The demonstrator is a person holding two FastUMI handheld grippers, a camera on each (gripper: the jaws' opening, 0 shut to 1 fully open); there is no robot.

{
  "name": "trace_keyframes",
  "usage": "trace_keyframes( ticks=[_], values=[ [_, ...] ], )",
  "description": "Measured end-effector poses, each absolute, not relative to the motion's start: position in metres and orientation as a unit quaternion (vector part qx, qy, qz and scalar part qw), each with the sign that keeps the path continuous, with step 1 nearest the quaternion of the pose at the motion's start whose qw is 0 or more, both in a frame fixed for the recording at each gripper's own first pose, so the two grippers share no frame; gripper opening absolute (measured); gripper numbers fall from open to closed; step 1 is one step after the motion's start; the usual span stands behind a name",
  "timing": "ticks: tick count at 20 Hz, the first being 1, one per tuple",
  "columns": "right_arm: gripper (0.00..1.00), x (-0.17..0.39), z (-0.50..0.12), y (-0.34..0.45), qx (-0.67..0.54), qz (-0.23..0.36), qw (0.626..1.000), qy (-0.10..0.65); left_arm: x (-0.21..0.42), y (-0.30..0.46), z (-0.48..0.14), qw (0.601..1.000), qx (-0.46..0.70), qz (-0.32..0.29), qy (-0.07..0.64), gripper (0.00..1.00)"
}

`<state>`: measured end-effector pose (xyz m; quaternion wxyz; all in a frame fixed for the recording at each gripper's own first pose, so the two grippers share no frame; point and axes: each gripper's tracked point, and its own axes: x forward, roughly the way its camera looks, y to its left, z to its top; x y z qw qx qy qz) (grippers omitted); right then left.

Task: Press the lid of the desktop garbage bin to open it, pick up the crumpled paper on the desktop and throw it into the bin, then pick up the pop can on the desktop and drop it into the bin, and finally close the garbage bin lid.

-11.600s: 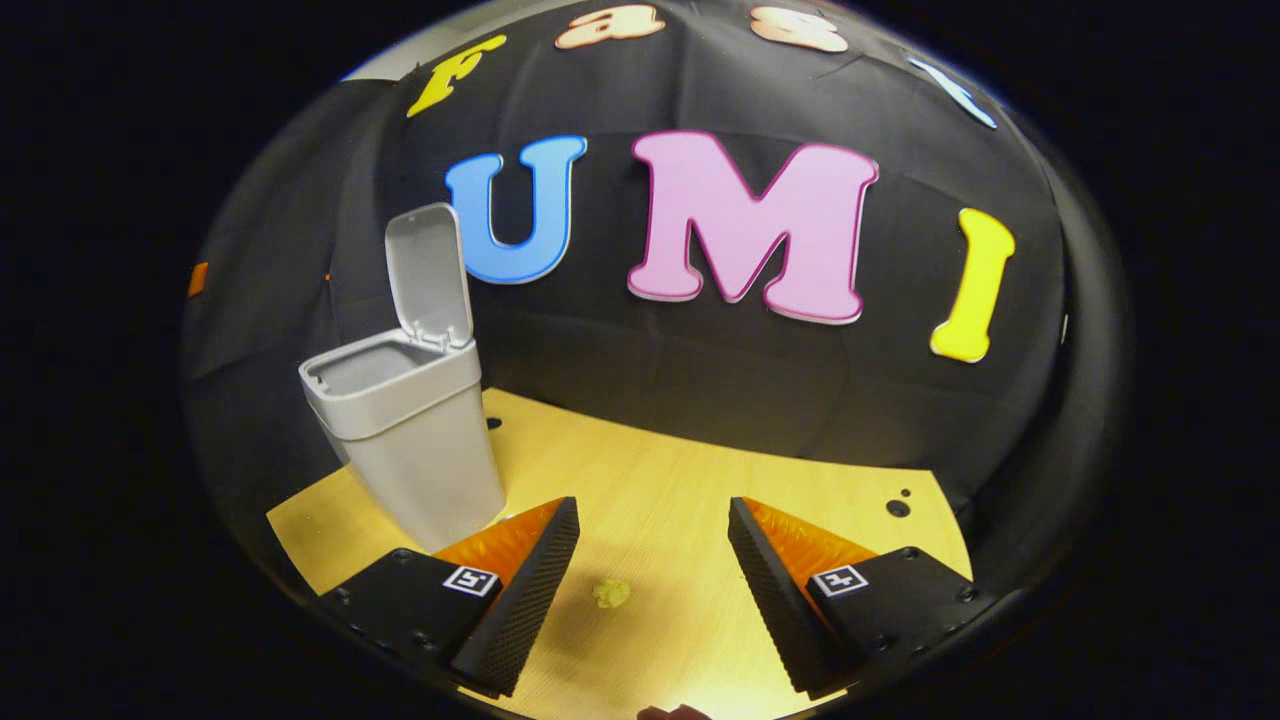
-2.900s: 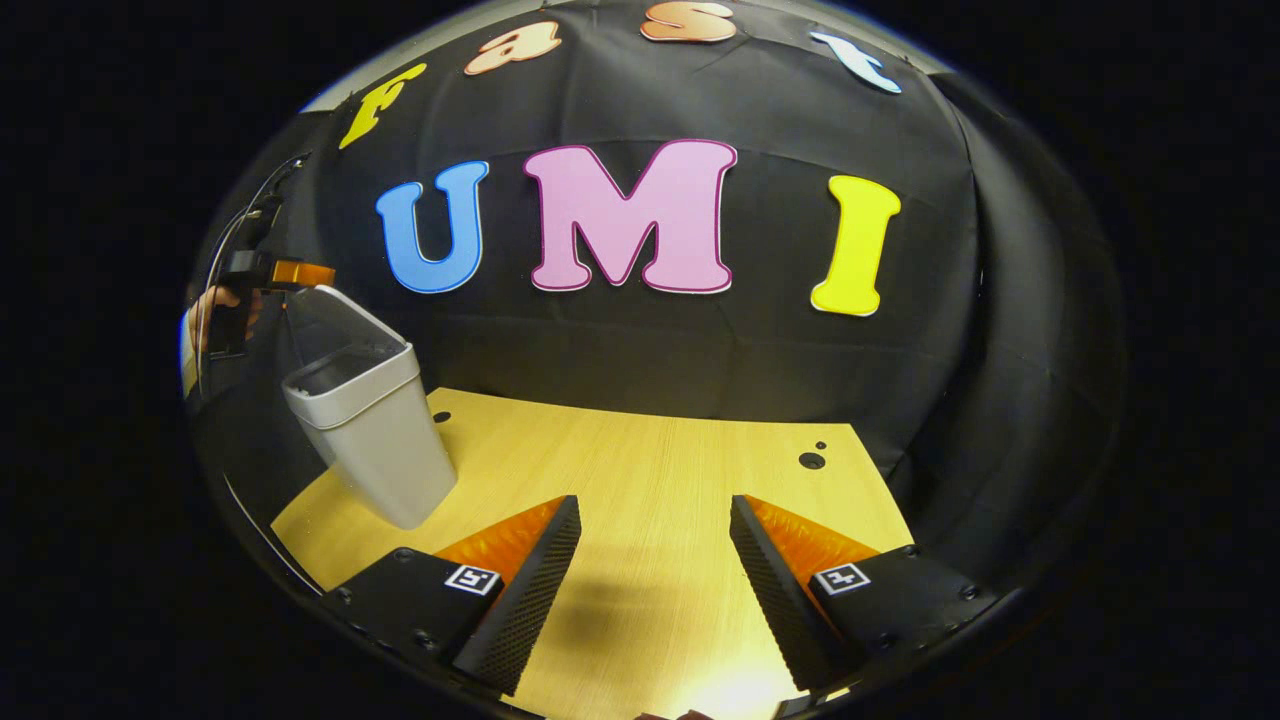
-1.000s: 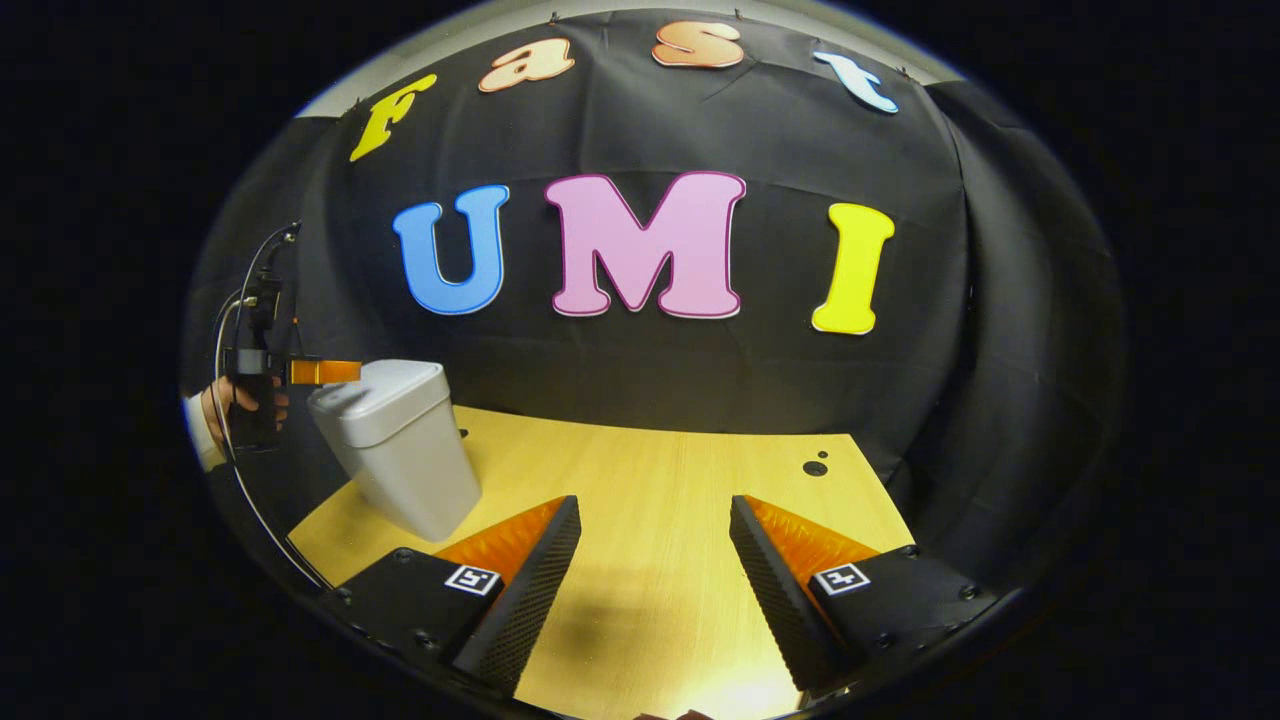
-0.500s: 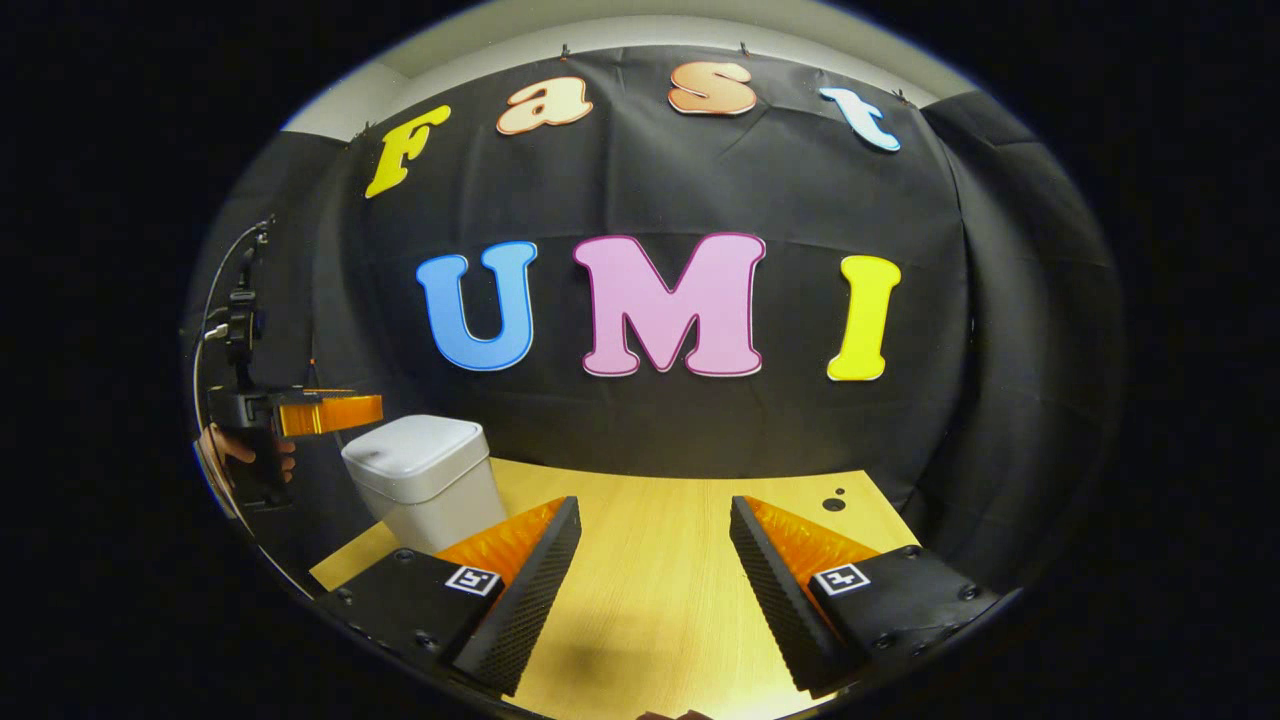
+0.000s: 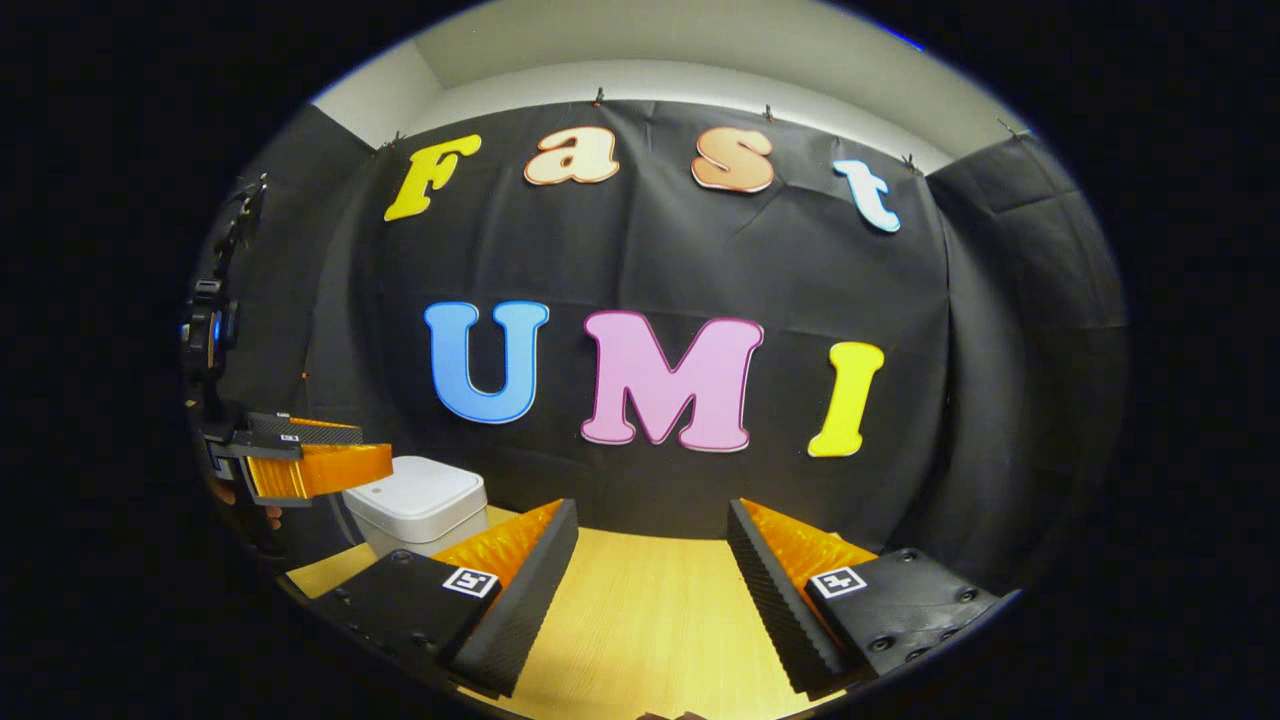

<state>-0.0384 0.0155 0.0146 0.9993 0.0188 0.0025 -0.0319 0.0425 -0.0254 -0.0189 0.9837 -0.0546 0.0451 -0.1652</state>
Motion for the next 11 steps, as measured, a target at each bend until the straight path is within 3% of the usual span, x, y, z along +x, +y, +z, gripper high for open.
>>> trace_keyframes(
  ticks=[11],
  values=[
    [0.97, -0.056, 0.033, -0.018, 0.019, -0.010, 1.000, -0.022, 0.019, -0.080, 0.014, 0.989, -0.041, -0.145, 0.006, 0.94]
  ],
)
